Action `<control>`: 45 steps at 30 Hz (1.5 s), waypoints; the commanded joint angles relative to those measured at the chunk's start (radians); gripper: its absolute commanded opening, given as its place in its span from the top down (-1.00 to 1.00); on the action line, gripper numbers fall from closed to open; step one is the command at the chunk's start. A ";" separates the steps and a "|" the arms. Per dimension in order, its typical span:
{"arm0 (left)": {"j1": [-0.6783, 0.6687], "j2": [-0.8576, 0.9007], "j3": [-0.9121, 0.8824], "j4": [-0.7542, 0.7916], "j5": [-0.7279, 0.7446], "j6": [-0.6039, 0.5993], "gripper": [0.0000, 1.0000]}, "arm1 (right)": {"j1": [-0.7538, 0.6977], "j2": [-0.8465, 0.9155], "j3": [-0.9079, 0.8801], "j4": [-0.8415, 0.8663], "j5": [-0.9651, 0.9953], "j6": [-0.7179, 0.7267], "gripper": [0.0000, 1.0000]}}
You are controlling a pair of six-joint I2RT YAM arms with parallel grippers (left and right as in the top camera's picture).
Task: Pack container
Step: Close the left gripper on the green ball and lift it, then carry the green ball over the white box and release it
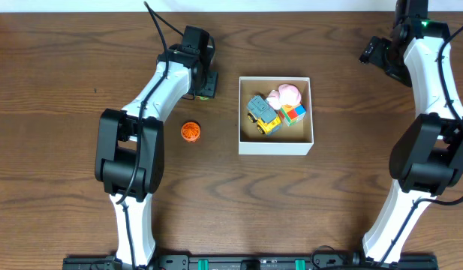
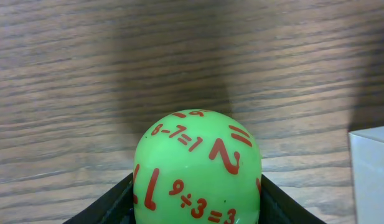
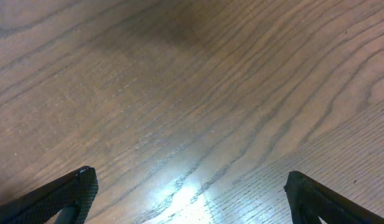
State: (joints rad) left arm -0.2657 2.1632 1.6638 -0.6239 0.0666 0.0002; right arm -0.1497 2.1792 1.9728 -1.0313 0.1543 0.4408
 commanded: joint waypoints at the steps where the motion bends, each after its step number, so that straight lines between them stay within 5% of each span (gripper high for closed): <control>1: 0.003 -0.066 0.016 0.000 -0.050 0.004 -0.06 | 0.000 -0.011 -0.004 -0.001 0.014 0.015 -0.98; 17: -0.010 -0.302 0.016 -0.097 -0.047 0.003 -0.05 | 0.000 -0.011 -0.004 -0.001 0.014 0.015 -0.99; 21: -0.032 -0.347 0.016 -0.164 0.067 0.053 -0.04 | 0.000 -0.011 -0.004 -0.001 0.014 0.015 -0.99; 45: -0.225 -0.354 0.016 -0.311 0.132 0.187 -0.05 | 0.000 -0.011 -0.004 -0.001 0.014 0.015 -0.98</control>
State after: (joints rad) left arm -0.4644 1.8141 1.6642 -0.9310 0.1848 0.1631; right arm -0.1497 2.1792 1.9728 -1.0313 0.1543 0.4408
